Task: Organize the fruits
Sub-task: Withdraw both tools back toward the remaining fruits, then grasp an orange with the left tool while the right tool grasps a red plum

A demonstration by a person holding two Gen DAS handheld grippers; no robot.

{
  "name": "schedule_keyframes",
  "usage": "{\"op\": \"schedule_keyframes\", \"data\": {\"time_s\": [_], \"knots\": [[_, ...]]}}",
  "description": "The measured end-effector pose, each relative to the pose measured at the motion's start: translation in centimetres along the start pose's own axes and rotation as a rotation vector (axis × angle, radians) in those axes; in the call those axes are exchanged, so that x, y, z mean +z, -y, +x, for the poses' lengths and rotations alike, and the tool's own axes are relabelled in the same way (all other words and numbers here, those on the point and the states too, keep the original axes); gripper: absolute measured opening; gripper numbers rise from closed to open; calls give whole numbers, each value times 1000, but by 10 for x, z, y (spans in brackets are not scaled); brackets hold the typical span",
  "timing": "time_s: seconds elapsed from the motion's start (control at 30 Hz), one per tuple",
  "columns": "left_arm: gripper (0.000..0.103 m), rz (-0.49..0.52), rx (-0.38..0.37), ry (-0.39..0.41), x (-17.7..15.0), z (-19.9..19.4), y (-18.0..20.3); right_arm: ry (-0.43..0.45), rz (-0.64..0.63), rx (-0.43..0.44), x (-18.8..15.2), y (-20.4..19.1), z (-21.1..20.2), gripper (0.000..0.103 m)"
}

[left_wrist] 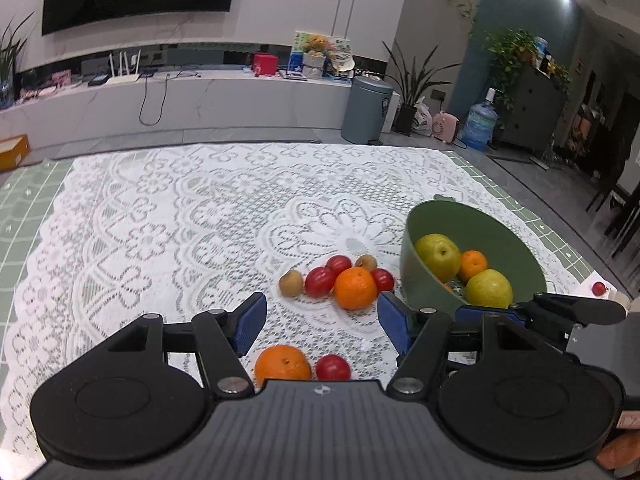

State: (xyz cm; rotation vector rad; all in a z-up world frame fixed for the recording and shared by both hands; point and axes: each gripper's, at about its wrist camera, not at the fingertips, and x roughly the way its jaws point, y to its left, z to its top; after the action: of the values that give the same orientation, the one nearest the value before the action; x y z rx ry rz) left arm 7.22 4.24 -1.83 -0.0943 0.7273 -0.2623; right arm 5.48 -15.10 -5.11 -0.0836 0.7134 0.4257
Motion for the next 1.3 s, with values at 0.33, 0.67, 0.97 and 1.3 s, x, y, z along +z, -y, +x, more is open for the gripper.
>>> {"op": "schedule_keyframes", "data": {"time_s": [0.33, 0.67, 0.97, 1.3], "knots": [[75, -58, -37, -24, -12, 12, -22, -40, -47, -38, -2, -14, 22, 67], [73, -136, -60, -104, -26, 24, -38, -121, -23, -10, 1, -16, 46, 66], [65, -153, -79, -186, -33, 39, -40, -179, -47, 33, -1, -20, 58, 53], [56, -193, -63, -203, -34, 52, -47, -235, -69, 112, -2, -27, 72, 35]]}}
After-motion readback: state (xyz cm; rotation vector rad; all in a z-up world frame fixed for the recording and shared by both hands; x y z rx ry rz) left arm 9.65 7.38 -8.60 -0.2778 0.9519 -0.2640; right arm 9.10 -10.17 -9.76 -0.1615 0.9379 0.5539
